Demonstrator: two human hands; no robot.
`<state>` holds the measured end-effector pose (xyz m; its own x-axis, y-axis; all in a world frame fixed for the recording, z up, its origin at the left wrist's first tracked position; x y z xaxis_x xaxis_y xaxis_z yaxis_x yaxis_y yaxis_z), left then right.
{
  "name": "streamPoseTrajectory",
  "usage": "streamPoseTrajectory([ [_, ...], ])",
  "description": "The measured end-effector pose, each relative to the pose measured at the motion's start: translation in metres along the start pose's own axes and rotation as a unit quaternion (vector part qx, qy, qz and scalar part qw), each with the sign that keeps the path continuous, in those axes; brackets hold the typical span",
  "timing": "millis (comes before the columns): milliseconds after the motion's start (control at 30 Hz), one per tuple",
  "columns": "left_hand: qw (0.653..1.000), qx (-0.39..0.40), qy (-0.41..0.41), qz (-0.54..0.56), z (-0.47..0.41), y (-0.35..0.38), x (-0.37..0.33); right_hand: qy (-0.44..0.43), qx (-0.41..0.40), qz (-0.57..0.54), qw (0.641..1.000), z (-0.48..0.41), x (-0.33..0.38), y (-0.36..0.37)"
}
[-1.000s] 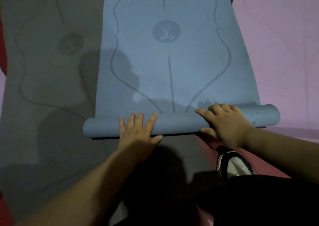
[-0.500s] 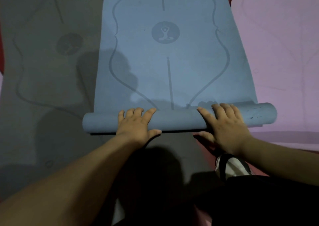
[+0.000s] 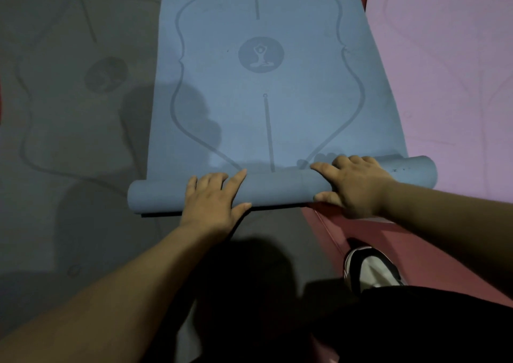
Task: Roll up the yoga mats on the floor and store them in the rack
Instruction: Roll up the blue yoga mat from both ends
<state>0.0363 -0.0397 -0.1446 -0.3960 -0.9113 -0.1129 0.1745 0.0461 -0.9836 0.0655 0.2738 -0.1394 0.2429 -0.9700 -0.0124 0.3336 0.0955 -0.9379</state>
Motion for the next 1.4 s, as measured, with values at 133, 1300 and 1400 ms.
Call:
streamPoseTrajectory([
  [133,0.998,0.038,0.016,-0.037,-0.006,0.003,0.003,0.005,-0.068,-0.005,0.998,0.008,0.002,0.005],
  [1300,0.968,0.203,0.111,0.097,0.073,0.006,-0.003,-0.13,0.027,-0.087,0.987,0.1,0.036,0.01],
  [1400,0.966,0.224,0.092,0.09,0.067,0.009,-0.004,-0.12,-0.008,-0.081,0.989,0.097,0.037,0.015],
])
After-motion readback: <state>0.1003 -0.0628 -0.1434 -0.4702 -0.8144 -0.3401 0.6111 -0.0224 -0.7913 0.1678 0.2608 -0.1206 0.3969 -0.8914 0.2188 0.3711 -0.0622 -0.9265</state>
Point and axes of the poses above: each hand's wrist, its own z-axis away from the middle knuckle, its own y-axis out of the palm, x = y × z, the point moved 3 cm from there along -z, towards the middle knuckle, and after that the axes turned 8 degrees about -x, right-handed, at the moved point
